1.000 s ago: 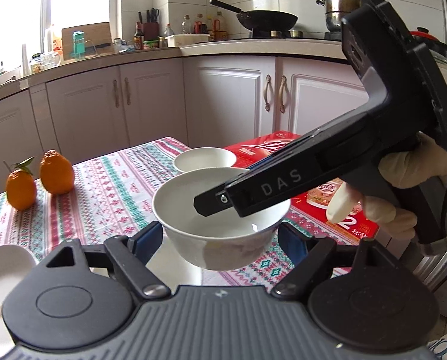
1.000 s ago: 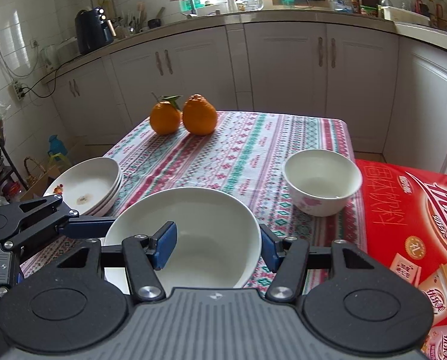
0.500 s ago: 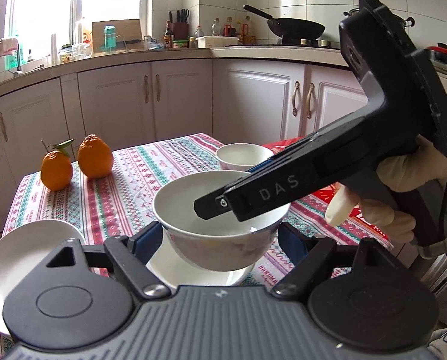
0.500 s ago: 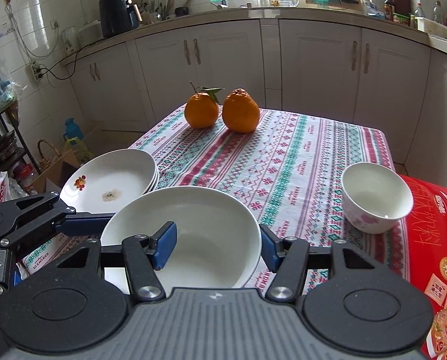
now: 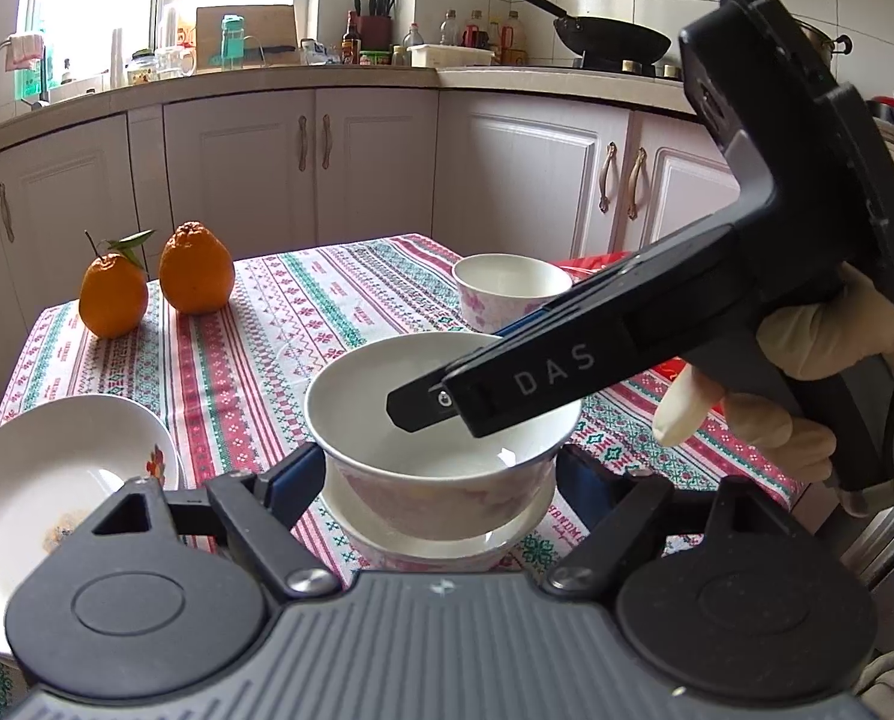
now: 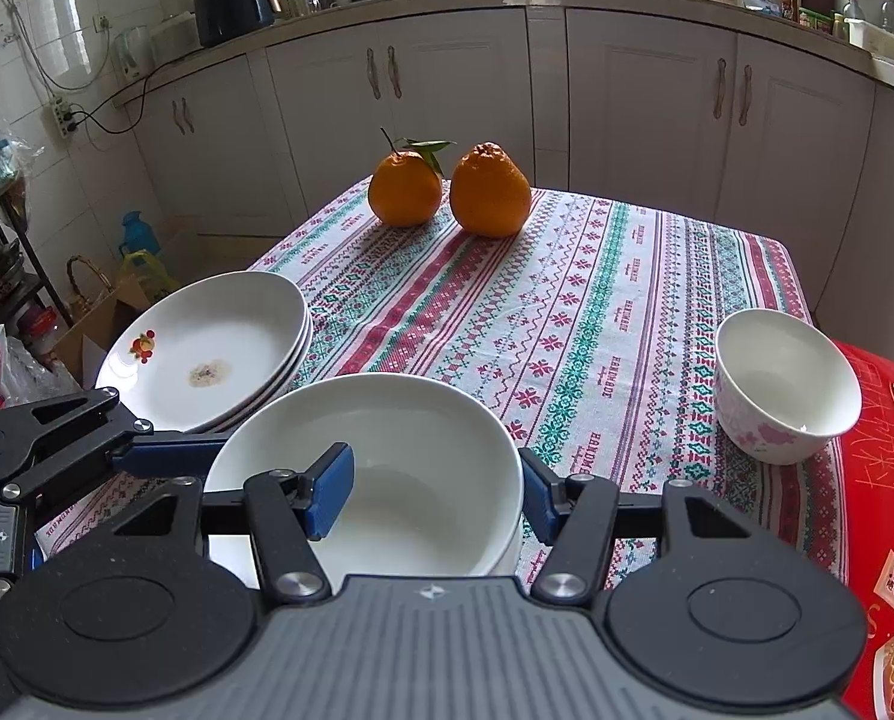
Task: Organize plates and bowls
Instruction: 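Lower the white bowl into the other bowl and open the right gripper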
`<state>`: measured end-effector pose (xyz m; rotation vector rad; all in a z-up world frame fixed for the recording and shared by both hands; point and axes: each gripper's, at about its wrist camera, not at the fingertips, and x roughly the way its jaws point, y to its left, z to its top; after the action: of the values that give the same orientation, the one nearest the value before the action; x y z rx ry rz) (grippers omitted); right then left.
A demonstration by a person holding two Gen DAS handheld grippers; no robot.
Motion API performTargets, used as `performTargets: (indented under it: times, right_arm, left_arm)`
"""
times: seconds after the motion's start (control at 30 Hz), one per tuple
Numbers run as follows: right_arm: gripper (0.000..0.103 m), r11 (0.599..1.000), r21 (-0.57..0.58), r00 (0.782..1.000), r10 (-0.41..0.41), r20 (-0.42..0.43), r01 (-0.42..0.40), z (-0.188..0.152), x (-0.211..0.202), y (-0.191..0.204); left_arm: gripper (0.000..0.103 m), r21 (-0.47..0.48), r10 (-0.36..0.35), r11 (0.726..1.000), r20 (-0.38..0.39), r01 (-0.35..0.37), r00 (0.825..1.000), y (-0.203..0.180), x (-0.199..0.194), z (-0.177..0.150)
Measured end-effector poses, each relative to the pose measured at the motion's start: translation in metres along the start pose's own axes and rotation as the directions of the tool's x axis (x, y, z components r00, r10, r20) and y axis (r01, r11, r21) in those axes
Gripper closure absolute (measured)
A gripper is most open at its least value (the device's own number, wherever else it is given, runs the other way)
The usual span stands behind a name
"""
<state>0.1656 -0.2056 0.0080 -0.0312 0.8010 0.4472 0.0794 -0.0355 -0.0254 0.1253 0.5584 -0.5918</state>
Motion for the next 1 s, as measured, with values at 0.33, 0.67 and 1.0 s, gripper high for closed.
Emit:
performTargets:
  times: [0.33,0.67,1.0]
  right_arm:
    - [0.036,1.0,0.002,1.0,0.002,-0.006,-0.002,-0.003,0.007,-0.001]
    - [0.03,1.0,-0.009,1.0,0.01,-0.003,-0.01,-0.009,0.01,0.001]
    - [0.0,1.0,-0.007,0.999,-0.014,0.035,0.015,-0.024,-0.003,0.002]
  left_arm:
    - [0.019,-0.005,-0.003,1.0,-0.032,0.003,0.999,0.003,0.008,-0.004]
    - [0.018,0.003,0.012,1.0,-0.06,-0.012,0.998,0.004,0.014,-0.008]
    - [0.004,0.013,-0.005,1.0,-0.043,0.005,0.999,0.008,0.005,-0.008]
